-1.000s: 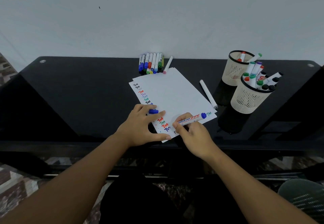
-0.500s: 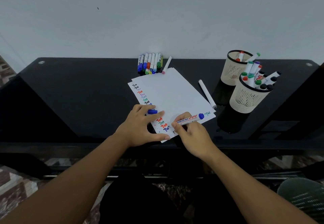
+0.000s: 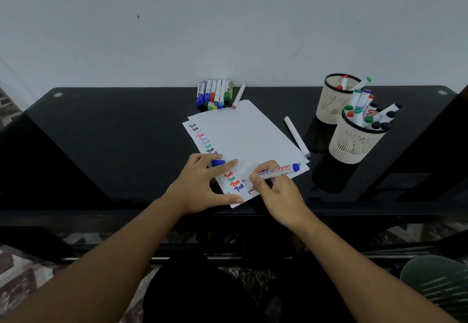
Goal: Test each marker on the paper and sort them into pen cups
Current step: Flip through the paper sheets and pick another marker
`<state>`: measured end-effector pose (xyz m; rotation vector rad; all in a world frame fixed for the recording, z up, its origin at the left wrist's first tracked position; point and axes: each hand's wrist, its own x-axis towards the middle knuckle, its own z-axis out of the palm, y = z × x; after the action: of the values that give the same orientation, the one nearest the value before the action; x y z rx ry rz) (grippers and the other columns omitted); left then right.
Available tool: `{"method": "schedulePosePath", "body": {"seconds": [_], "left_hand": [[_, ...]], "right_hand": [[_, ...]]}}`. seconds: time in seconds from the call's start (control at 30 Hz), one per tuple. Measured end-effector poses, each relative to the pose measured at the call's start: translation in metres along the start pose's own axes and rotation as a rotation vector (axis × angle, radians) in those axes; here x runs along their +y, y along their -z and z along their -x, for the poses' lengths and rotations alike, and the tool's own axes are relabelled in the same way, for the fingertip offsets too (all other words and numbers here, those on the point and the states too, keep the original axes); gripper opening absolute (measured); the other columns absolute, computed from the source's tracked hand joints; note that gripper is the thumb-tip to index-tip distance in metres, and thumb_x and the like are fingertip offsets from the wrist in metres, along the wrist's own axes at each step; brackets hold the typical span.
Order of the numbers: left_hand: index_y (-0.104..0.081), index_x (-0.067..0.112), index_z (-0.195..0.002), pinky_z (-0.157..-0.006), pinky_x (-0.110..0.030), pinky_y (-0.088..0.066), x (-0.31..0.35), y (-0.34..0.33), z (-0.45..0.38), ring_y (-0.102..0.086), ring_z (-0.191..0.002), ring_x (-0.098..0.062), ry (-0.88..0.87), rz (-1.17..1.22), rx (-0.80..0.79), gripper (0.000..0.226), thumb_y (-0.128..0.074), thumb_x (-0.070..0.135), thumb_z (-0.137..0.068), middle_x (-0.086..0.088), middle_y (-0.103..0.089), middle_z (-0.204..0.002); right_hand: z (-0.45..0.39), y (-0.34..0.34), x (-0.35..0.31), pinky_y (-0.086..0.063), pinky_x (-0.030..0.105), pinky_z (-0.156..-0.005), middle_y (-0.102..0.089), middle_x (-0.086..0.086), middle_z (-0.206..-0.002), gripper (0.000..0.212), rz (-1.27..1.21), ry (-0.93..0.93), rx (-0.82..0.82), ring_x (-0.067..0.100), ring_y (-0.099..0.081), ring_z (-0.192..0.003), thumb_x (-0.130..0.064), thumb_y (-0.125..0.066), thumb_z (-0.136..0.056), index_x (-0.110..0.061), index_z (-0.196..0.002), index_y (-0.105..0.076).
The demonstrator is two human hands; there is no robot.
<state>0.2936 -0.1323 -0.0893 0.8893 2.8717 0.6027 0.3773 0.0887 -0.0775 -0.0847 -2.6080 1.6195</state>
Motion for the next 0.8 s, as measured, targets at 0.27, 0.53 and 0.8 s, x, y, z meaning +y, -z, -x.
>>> {"method": "schedulePosePath", "body": {"seconds": [0.27,0.53,0.8], "left_hand": [[-0.018,0.050,-0.157,-0.118,-0.043,-0.031,-0.003,0.015,-0.015,-0.026,-0.142,-0.012,0.138,0.252,0.012,0.081,-0.066,0.052,-0.092,0.010,-0.032,-0.155],[-0.066,0.025,-0.128,-0.093,-0.024,-0.042,-0.010,0.003,-0.024,-0.051,-0.111,-0.009,0.128,0.191,0.249,0.028,-0.061,0.028,-0.100,0.008,-0.057,-0.116],[-0.068,0.022,-0.128,-0.089,-0.027,-0.054,-0.004,-0.001,-0.017,-0.061,-0.098,-0.004,0.153,0.307,0.444,0.031,-0.067,0.023,-0.098,0.009,-0.067,-0.115]], "right_hand": [[-0.005,0.009,-0.003,-0.056,0.028,-0.085,-0.072,0.001,-0.090,0.018,-0.224,0.036,0.003,0.013,-0.067,-0.084,-0.018,-0.055,-0.107,-0.030,-0.117,-0.064],[-0.030,0.027,-0.020,-0.044,0.027,-0.105,-0.059,-0.017,-0.135,0.059,-0.199,-0.053,-0.173,0.008,-0.056,-0.128,-0.005,-0.038,-0.104,-0.052,-0.139,-0.045],[-0.063,0.032,-0.024,-0.055,0.030,-0.080,-0.066,-0.009,-0.122,0.045,0.197,0.011,-0.190,0.013,-0.069,-0.083,-0.039,-0.056,-0.105,-0.040,-0.143,-0.032]]}}
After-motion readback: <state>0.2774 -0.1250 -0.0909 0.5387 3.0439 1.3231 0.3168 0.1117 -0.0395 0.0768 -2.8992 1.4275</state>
